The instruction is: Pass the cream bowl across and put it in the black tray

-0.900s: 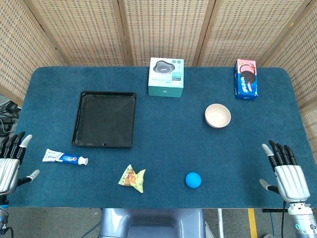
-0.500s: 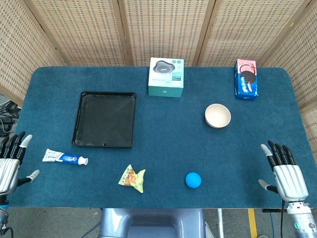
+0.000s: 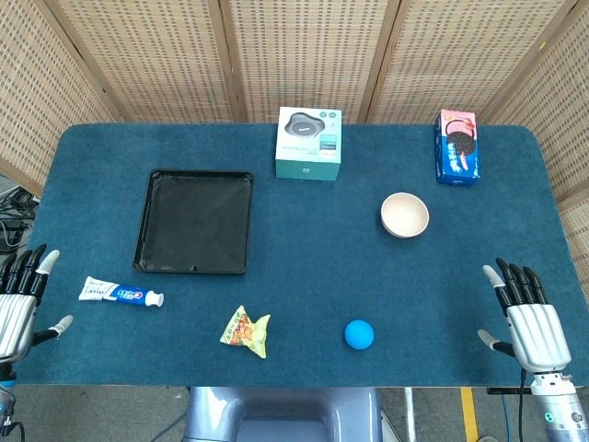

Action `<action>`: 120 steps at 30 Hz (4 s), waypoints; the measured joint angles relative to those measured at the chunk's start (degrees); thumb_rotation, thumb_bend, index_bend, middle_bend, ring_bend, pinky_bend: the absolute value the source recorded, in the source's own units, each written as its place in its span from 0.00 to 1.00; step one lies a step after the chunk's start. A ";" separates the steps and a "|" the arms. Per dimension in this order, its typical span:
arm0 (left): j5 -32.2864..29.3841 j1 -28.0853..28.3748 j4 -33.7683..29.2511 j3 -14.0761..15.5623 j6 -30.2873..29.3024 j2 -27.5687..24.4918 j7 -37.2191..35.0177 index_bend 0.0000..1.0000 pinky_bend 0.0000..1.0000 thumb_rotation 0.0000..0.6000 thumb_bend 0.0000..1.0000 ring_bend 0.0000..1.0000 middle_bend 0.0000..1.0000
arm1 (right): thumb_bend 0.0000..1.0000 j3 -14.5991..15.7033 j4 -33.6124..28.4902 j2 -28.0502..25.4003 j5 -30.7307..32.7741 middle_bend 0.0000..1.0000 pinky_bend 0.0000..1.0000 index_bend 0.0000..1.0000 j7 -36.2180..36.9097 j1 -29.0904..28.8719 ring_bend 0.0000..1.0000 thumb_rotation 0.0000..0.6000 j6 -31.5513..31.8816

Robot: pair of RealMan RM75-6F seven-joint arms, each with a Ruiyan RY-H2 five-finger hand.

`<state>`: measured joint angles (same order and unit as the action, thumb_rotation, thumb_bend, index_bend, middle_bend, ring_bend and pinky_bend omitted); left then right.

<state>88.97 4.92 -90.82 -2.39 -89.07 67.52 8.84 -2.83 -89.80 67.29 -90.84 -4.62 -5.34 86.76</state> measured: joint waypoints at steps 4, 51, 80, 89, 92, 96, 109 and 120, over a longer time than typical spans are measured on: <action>-0.34 0.03 0.13 -0.14 0.16 -0.03 -0.12 0.00 0.00 1.00 0.07 0.00 0.00 | 0.14 -0.76 0.08 0.45 0.40 0.00 0.04 0.29 -0.02 -0.95 0.00 1.00 -0.92; -3.99 2.13 1.78 -1.06 4.86 0.65 -0.45 0.00 0.00 1.00 0.07 0.00 0.00 | 0.43 -12.07 31.56 23.18 22.23 0.16 0.15 0.52 -4.43 -33.65 0.00 1.00 -36.77; -4.83 2.63 2.18 -1.21 5.48 0.88 -0.32 0.00 0.00 1.00 0.06 0.00 0.00 | 0.56 -9.58 46.04 29.72 19.45 0.24 0.19 0.63 3.78 -35.86 0.04 1.00 -38.33; -4.58 2.47 2.15 -1.19 4.94 0.67 -1.01 0.00 0.00 1.00 0.07 0.00 0.00 | 0.55 -9.32 45.19 29.60 18.55 0.26 0.19 0.65 3.75 -35.70 0.05 1.00 -36.66; -4.43 2.42 2.10 -1.13 4.80 0.58 -1.17 0.00 0.00 1.00 0.06 0.00 0.00 | 0.55 -9.46 43.69 29.03 18.14 0.26 0.19 0.65 3.32 -35.66 0.05 1.00 -35.30; -4.29 2.36 2.04 -1.07 4.66 0.48 -1.45 0.00 0.00 1.00 0.06 0.00 0.00 | 0.54 -9.76 41.18 28.02 17.76 0.26 0.19 0.65 2.34 -35.65 0.05 1.00 -33.95; -3.84 2.39 1.93 -0.85 4.71 0.12 -2.52 0.00 0.00 1.00 0.07 0.00 0.00 | 0.54 -11.08 24.23 25.04 18.56 0.26 0.19 0.65 -9.13 -36.26 0.05 1.00 -29.87; -2.79 2.55 2.22 -0.25 4.94 0.09 -3.32 0.00 0.00 1.00 0.07 0.00 0.00 | 0.54 -12.39 21.78 31.22 21.94 0.26 0.20 0.65 -17.27 -40.82 0.06 1.00 -31.62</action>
<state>86.18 7.47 -88.60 -2.64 -84.13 67.62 5.52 -15.22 -68.02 98.51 -68.90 -21.88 -46.15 55.14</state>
